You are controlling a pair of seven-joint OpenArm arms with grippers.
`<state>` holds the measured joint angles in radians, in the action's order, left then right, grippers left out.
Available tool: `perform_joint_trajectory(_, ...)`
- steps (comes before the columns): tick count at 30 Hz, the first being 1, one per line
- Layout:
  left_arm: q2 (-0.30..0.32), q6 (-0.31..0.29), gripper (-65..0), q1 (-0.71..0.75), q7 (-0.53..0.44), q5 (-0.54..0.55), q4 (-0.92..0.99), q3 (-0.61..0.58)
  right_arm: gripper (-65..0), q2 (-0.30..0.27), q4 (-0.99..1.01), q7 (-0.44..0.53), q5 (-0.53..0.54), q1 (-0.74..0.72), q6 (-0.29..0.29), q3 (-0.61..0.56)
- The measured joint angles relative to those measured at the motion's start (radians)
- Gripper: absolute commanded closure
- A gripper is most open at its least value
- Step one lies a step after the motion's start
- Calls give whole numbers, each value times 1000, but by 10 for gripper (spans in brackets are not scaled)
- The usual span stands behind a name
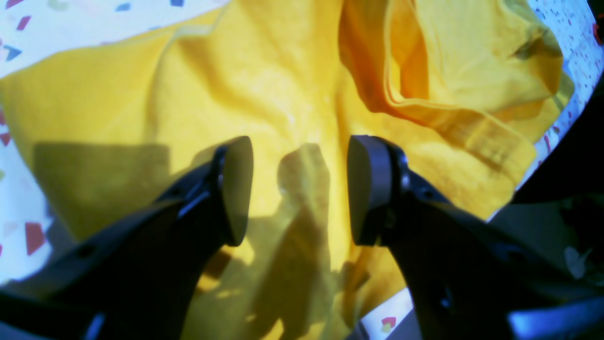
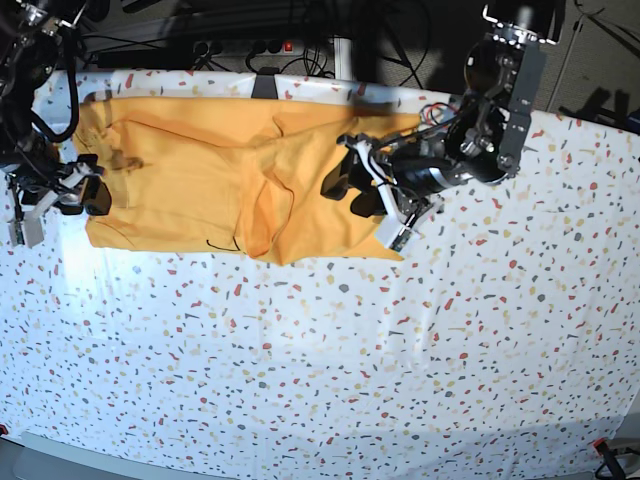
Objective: Fold the T-shirt properly
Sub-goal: 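Move the left gripper to the strip's end and grasp it, then lift the strip end with the left gripper and fold it toward the right gripper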
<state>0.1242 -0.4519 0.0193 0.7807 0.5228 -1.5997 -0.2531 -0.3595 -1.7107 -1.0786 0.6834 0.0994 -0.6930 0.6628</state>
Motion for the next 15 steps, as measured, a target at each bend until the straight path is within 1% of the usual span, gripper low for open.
perform_joint_trajectory(3,-2,1,-314,3,-26,-87,0,-1,-301,-3,97,-28,4,-67,1,4)
perform_joint_trajectory(4,-2,0,-314,6,-29,-101,0,-1,-301,-7,125,-35,4,-87,1,6)
perform_joint_trajectory(7,1,1,-314,17,-25,-117,0,0,-301,-39,192,-48,6,-125,0,5)
perform_joint_trajectory(10,0,0,-314,16,-27,-119,0,0,-301,-82,206,-52,1,-112,0,10)
perform_joint_trajectory(13,0,0,-314,17,-26,-119,0,0,-301,-95,210,-53,-38,-86,0,19)
perform_joint_trajectory(15,0,0,-314,16,-26,-119,0,0,-301,-100,228,-53,-45,-75,0,19)
